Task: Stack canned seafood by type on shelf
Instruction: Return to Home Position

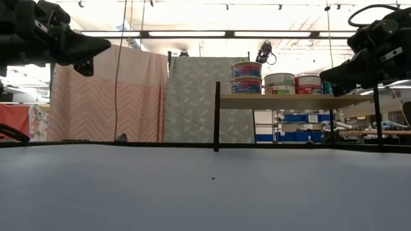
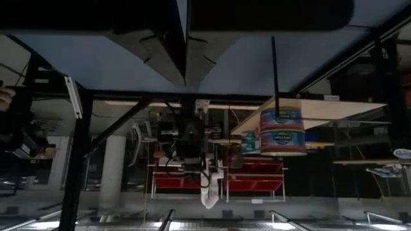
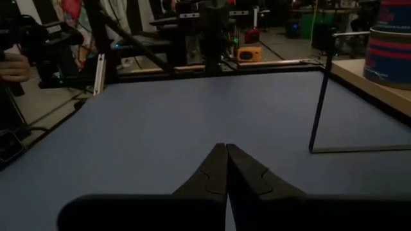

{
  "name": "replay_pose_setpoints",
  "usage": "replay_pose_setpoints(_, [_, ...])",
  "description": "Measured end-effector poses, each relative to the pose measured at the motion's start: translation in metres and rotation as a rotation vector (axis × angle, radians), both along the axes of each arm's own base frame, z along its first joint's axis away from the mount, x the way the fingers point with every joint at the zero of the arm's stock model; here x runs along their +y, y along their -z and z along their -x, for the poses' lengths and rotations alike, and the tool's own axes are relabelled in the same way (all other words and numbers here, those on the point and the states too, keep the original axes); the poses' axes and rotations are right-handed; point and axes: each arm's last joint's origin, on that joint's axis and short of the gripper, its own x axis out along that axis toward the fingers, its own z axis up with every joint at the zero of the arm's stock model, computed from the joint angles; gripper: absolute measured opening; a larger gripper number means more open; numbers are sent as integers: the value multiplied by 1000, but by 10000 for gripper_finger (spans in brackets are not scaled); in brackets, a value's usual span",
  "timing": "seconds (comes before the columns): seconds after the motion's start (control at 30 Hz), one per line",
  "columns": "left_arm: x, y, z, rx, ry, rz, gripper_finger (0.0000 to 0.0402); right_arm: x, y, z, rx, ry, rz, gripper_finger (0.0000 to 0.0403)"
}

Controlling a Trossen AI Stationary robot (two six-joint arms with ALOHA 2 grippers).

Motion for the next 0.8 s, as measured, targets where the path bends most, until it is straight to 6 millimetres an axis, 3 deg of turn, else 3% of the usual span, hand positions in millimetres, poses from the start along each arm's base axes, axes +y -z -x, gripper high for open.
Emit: replay_pose_setpoints(0.8, [1, 0, 0, -3, -24, 0, 8, 0, 0, 0, 0, 6, -4, 28])
